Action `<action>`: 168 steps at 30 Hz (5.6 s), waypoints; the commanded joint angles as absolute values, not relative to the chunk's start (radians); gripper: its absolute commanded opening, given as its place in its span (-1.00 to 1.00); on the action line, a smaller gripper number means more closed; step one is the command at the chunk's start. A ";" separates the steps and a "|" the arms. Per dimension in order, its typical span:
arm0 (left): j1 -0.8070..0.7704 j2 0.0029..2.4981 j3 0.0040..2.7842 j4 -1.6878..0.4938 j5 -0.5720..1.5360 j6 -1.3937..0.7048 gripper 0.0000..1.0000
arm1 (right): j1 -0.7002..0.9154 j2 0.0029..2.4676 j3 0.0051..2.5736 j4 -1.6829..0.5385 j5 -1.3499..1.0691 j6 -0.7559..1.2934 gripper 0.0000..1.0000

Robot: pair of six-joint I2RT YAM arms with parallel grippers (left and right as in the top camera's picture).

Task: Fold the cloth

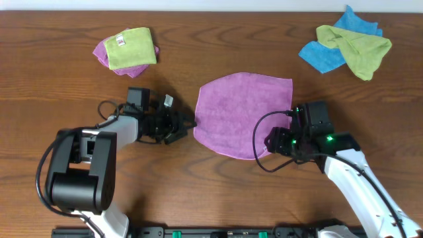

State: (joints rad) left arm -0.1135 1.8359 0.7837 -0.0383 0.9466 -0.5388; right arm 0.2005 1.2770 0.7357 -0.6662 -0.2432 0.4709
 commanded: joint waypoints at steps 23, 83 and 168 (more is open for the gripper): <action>-0.289 1.825 0.748 0.136 0.818 -0.768 -0.88 | 0.195 1.388 0.709 -0.632 -0.130 0.504 0.35; -0.149 1.974 1.385 0.270 0.605 -0.815 -0.88 | 0.160 1.843 1.390 -0.069 0.005 0.218 -0.97; -0.223 2.066 1.734 -1.315 1.212 0.507 -0.88 | 0.142 1.556 1.464 -0.916 -0.111 0.027 -0.97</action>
State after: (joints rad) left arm -0.2054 2.0594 1.7866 -1.3056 1.1397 0.3946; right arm 0.1478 1.6203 1.5208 -0.9199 -0.0872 0.0376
